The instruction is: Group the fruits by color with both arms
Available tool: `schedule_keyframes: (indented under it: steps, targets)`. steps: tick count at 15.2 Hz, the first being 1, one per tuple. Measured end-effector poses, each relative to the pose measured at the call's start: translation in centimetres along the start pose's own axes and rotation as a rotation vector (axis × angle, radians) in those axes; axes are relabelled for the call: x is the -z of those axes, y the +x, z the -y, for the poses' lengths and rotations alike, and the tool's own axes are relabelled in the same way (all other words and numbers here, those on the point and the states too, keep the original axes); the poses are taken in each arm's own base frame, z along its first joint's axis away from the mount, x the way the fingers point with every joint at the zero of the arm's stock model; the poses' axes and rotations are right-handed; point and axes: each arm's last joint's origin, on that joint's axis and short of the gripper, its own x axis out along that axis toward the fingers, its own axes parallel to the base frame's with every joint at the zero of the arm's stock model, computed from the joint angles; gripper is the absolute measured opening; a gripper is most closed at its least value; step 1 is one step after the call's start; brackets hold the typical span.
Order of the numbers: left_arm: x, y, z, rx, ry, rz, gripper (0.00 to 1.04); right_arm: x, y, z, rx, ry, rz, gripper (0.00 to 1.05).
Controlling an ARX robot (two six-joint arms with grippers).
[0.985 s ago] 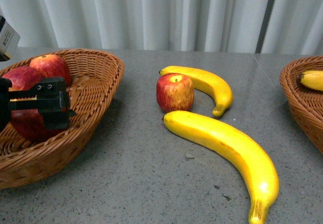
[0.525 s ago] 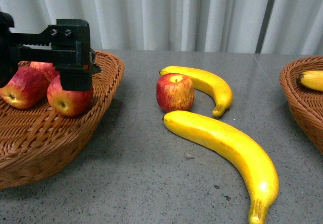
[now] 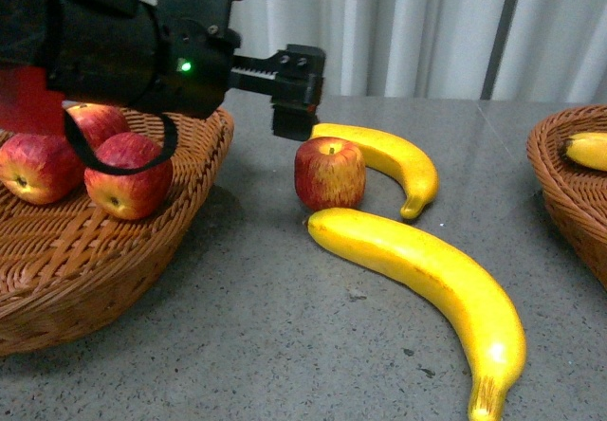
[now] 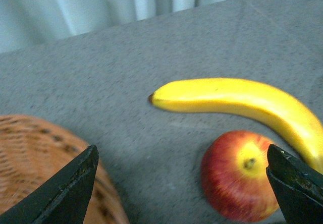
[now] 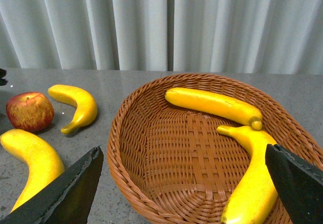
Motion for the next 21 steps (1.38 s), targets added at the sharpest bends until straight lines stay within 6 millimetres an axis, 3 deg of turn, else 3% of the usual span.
schedule_keyframes:
  steps: [3, 5, 11, 14, 16, 17, 18, 20, 21]
  targets:
    - [-1.2, 2.2, 2.4, 0.106, 0.045, 0.009, 0.98, 0.0, 0.0, 0.0, 0.000, 0.000, 0.000, 0.98]
    - [-0.4, 3.7, 3.6, 0.142, 0.064, -0.026, 0.98, 0.0, 0.0, 0.0, 0.000, 0.000, 0.000, 0.98]
    - [1.5, 6.5, 4.0, 0.157, 0.075, -0.103, 0.98, 0.0, 0.0, 0.0, 0.000, 0.000, 0.000, 0.98]
    - [2.4, 6.8, 4.0, 0.169, 0.074, -0.157, 0.98, 0.0, 0.0, 0.0, 0.000, 0.000, 0.001, 0.98]
    - [2.0, 6.3, 3.7, 0.149, 0.078, -0.139, 0.64, 0.0, 0.0, 0.0, 0.000, 0.000, 0.000, 0.98]
    - [-4.0, 1.4, 0.9, -0.078, 0.045, 0.069, 0.63, 0.0, 0.0, 0.0, 0.000, 0.000, 0.000, 0.98]
    - [-5.5, -1.0, -2.0, -0.206, -0.004, 0.117, 0.63, 0.0, 0.0, 0.0, 0.000, 0.000, 0.000, 0.98]
    - [-3.0, -2.0, -6.4, -0.320, -0.081, 0.050, 0.63, 0.0, 0.0, 0.0, 0.000, 0.000, 0.000, 0.98]
    - [-2.6, -2.0, -6.8, -0.325, -0.091, 0.040, 0.63, 0.0, 0.0, 0.0, 0.000, 0.000, 0.000, 0.98]
